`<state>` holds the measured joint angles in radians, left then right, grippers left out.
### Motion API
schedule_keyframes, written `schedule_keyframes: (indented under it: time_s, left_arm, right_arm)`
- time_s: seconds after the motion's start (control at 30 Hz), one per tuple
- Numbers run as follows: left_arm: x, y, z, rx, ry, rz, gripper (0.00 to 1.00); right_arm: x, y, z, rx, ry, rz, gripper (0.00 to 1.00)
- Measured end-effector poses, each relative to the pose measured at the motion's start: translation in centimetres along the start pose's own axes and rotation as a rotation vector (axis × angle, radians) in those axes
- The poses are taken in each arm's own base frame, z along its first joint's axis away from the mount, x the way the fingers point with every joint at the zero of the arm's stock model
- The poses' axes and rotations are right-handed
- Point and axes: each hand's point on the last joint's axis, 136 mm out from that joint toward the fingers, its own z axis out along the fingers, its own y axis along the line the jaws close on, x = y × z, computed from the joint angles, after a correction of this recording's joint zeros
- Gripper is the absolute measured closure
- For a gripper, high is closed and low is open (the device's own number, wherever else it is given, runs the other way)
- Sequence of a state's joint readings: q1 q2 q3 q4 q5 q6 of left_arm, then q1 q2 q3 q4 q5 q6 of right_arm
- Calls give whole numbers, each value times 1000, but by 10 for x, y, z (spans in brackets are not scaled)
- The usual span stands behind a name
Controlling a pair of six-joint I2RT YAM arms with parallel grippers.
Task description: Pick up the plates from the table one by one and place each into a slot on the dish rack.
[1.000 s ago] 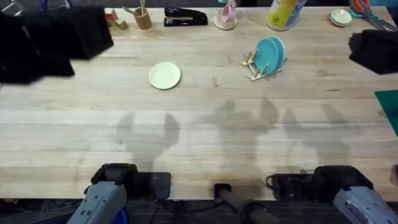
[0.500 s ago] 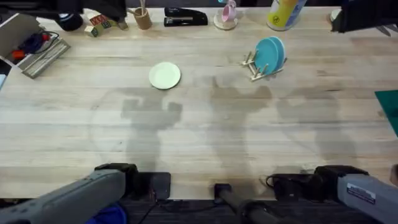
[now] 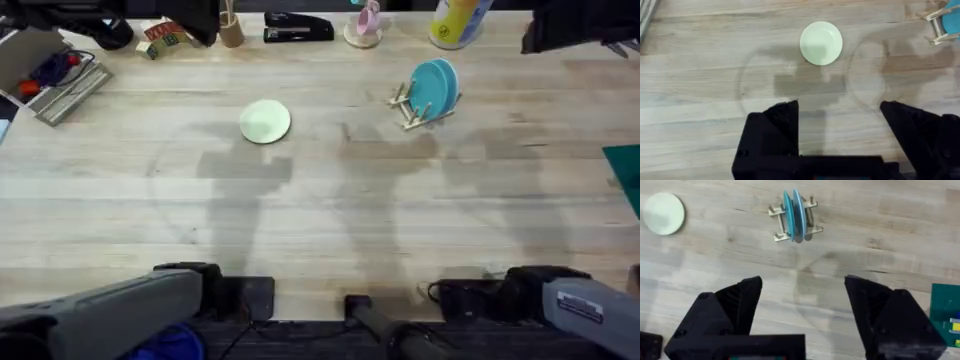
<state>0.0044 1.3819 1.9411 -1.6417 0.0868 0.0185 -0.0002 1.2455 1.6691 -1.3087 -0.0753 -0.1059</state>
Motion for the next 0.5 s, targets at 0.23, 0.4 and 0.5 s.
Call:
schedule_keyframes:
  time_s: [0.23,0.4,0.5]
  left_arm:
    - [0,0,0,2,0,-4,403]
    - [3,-1,0,4,11,-2,952]
    - [7,-1,0,4,27,-4,958]
  right_arm:
    - [0,0,0,0,0,0,8]
    - [0,0,0,0,0,0,7]
    - [0,0,0,0,0,0,7]
